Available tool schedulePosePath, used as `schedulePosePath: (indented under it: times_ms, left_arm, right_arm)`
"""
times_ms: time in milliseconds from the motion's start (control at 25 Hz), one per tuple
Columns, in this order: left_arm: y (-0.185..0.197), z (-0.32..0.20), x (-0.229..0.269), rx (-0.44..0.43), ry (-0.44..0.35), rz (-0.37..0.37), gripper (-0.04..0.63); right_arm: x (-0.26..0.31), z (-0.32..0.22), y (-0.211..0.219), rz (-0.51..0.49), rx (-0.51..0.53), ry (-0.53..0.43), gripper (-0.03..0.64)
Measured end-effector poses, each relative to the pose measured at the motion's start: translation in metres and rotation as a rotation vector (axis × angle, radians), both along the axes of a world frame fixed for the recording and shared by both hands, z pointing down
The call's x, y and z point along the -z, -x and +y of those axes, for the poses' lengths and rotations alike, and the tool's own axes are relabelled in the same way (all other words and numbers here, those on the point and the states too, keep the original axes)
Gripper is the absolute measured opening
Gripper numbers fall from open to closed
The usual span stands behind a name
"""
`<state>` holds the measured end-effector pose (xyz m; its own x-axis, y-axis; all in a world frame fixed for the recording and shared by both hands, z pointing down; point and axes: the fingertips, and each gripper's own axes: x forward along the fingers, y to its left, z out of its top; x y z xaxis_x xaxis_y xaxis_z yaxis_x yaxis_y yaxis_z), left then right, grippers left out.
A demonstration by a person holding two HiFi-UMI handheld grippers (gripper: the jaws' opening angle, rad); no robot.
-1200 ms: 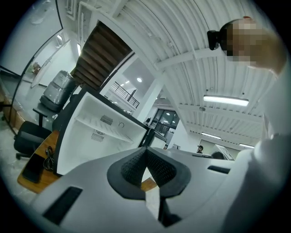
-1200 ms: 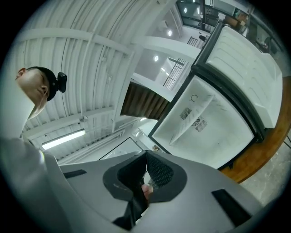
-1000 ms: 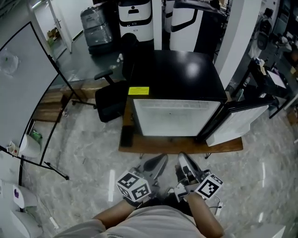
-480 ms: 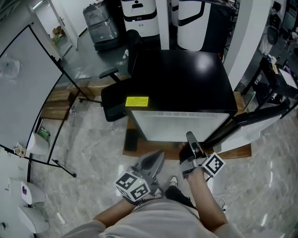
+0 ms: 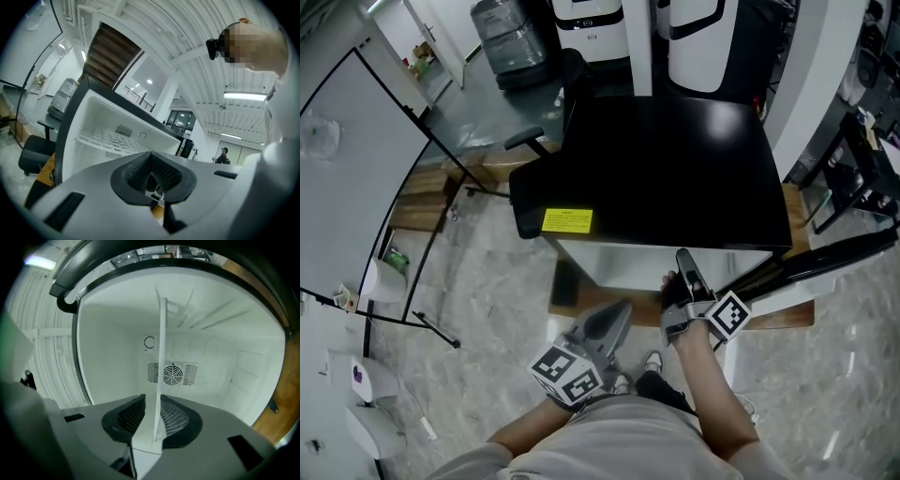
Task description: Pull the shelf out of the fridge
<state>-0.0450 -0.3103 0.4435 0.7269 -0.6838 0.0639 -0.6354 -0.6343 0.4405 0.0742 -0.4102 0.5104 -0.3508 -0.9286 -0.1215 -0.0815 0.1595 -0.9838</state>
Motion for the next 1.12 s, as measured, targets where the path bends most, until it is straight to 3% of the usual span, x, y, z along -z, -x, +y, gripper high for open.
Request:
schedulePosePath:
  times_ms: [320,680,800,920,1120]
  left_arm:
    - [-0.003,-0.008,-0.009,-0.008,0.020,-0.002,0.006]
    - [0.001,-0.007,-0.013,-0.001,0.035,-0.010,0.006]
    - [0.005,-0.007,-0.013,0.002,0.035,-0.008,0.006]
    - [0.009,-0.007,-0.015,0.010,0.038,-0.004,0.006]
    - [0.013,-0.005,-0.015,0.015,0.042,-0.007,0.006]
  right_arm:
    - [-0.013,-0.005,0.003,-0.025,0.019,0.013,0.095]
    - [-0.016,-0.046,0.008,-0.080,0.000,-0.024,0.115]
    - [-0.015,-0.052,0.008,-0.074,-0.007,-0.039,0.112]
    - [-0.010,-0.053,0.008,-0.074,-0.008,-0.060,0.054]
    - [-0.011,-0.054,0.008,-0.105,-0.020,-0.063,0.048]
